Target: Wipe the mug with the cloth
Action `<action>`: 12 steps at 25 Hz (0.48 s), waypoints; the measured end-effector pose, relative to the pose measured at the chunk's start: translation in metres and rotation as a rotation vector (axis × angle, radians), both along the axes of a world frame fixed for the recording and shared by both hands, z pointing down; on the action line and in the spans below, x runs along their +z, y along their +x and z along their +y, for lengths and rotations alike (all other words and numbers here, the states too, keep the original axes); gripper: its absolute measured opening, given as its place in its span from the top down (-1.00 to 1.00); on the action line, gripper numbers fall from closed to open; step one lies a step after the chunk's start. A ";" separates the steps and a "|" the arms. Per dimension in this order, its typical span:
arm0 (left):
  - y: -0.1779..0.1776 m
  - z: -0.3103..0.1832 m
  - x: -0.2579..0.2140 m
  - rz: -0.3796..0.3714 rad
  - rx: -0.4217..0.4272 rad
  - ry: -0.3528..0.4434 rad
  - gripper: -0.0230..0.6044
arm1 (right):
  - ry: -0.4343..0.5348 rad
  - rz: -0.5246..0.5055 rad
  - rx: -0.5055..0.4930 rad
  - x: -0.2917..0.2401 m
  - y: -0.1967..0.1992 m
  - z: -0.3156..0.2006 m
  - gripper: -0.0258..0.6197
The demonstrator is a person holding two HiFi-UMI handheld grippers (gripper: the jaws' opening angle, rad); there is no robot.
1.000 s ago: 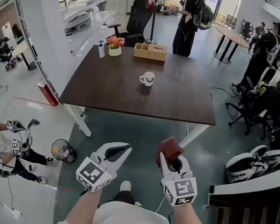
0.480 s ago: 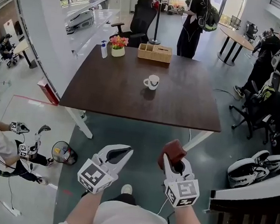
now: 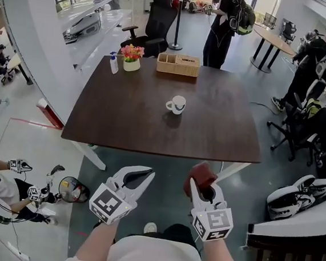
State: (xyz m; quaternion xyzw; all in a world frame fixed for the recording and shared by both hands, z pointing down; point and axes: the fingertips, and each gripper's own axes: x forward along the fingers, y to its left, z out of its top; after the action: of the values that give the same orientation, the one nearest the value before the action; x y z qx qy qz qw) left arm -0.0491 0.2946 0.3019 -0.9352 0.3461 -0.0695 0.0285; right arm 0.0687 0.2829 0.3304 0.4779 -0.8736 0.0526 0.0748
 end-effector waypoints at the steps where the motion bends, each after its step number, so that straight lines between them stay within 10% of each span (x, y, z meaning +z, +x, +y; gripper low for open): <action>1: -0.002 -0.009 -0.001 0.003 -0.003 -0.004 0.91 | -0.004 0.001 -0.002 0.000 -0.001 -0.008 0.68; 12: -0.002 -0.168 0.047 -0.006 -0.025 -0.086 0.91 | -0.063 0.008 -0.017 0.038 0.011 -0.182 0.68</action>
State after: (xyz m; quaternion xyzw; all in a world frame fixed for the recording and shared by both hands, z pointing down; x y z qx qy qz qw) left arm -0.0512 0.1262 0.3491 -0.9310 0.3542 -0.0874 -0.0116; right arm 0.0801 0.1013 0.3686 0.4680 -0.8753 0.0776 0.0936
